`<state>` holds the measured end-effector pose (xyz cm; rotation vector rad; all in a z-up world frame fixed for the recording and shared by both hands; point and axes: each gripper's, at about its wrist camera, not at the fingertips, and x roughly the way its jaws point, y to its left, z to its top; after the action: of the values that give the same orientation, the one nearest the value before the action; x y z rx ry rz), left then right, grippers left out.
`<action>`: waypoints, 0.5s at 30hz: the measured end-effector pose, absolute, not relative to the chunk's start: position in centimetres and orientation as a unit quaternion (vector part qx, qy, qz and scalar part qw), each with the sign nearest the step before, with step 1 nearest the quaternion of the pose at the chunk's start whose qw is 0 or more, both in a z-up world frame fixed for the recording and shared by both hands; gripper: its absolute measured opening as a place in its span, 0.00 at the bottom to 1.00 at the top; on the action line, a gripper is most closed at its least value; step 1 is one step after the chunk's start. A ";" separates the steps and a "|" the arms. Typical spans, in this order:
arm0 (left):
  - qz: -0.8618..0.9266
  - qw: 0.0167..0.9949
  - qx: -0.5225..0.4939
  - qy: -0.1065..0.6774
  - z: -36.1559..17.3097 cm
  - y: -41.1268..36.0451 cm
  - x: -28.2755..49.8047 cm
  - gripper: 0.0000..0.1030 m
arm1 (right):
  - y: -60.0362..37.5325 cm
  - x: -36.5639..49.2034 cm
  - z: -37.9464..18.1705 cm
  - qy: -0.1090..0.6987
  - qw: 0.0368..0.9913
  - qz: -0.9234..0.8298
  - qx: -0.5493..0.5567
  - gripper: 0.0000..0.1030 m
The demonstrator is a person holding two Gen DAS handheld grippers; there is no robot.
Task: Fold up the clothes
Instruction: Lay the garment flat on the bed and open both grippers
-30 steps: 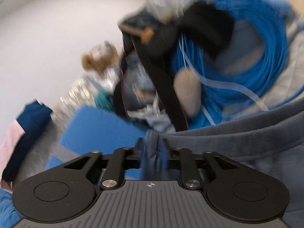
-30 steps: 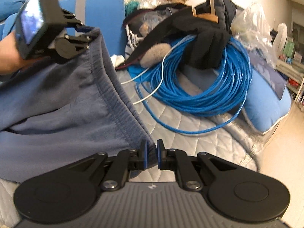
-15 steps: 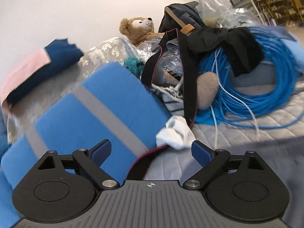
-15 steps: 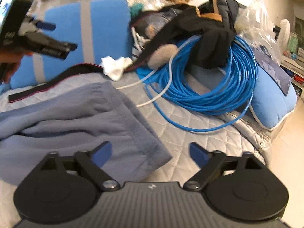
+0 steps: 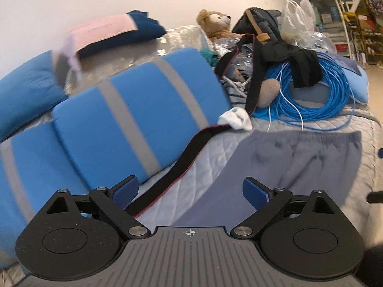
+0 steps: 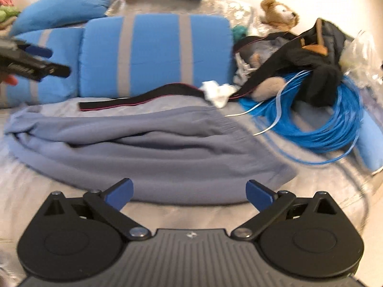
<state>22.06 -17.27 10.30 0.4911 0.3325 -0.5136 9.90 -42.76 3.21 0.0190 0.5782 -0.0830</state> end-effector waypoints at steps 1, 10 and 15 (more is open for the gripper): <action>-0.244 0.927 0.233 0.163 10.2 -16.1 21.5 0.93 | -42.3 9.6 3.0 0.282 0.959 -0.031 0.018 1.00; -0.208 0.943 0.179 0.187 6.3 -7.1 16.6 0.93 | -37.1 7.9 1.9 0.320 0.945 0.073 0.004 1.00; -0.183 0.954 0.148 0.188 3.7 -2.9 14.9 0.93 | -33.5 7.7 2.4 0.309 0.946 0.074 -0.056 1.00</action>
<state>14.95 -2.85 3.66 0.3008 0.3810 -0.3721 7.71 -33.52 2.44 -0.1142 0.6302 0.1500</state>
